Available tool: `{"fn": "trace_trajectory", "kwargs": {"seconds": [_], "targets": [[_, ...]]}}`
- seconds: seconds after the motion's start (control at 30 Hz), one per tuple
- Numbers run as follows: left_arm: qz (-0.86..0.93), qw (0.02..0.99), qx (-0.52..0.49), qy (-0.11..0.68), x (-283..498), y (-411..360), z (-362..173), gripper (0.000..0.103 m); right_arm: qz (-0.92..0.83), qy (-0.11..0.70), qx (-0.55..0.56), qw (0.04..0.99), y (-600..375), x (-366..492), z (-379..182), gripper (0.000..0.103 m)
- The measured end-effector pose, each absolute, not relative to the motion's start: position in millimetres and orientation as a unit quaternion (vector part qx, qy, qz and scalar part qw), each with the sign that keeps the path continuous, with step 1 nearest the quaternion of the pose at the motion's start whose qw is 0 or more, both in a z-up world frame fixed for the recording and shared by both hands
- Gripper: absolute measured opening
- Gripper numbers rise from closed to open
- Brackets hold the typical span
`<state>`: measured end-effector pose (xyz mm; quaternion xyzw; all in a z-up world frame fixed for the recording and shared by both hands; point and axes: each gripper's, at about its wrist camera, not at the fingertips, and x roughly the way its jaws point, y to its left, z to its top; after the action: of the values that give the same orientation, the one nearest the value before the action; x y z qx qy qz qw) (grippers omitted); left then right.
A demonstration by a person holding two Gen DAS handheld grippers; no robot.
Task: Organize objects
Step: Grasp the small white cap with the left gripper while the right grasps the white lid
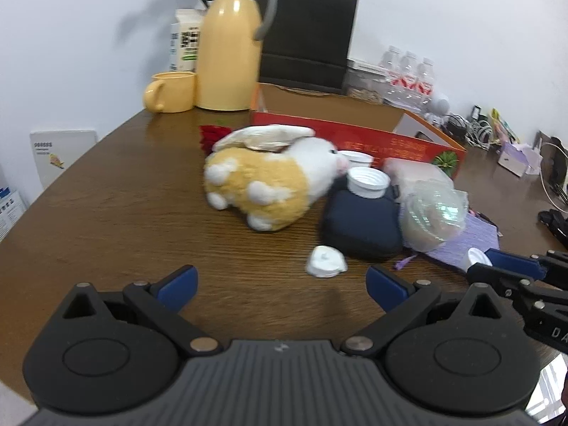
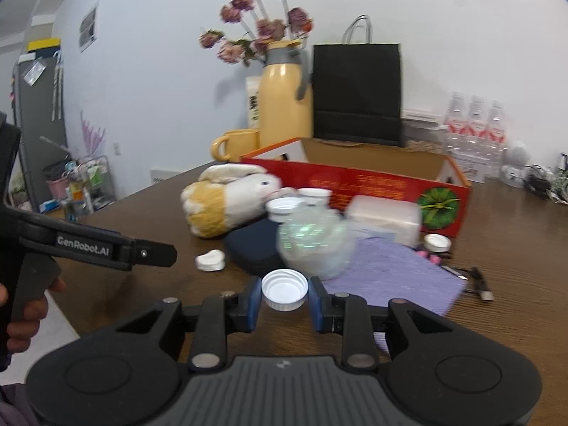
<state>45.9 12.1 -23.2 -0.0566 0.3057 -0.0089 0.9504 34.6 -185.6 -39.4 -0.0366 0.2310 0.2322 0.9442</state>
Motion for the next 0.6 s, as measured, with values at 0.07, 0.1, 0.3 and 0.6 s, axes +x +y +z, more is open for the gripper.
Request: {"fn": "trace_trajectory", "kwargs": {"seconds": [0.07,0.1,0.3,0.6], "targets": [[-0.012,0.951,-0.047,0.307,50,4,-24,0.103,0.224,0.227,-0.031,0.947,-196,35,-39,0.027],[-0.013,0.951,-0.043,0.307,53,-1,-25,0.103,0.22,0.226,-0.028,0.948,-200,35,-39,0.027],[-0.019,0.95,-0.031,0.309,66,-18,-30,0.095,0.207,0.225,-0.014,0.952,-220,39,-44,0.027],[-0.031,0.948,-0.003,0.315,84,-36,-41,0.057,0.204,0.23,-0.008,0.952,-230,44,-50,0.027]]}}
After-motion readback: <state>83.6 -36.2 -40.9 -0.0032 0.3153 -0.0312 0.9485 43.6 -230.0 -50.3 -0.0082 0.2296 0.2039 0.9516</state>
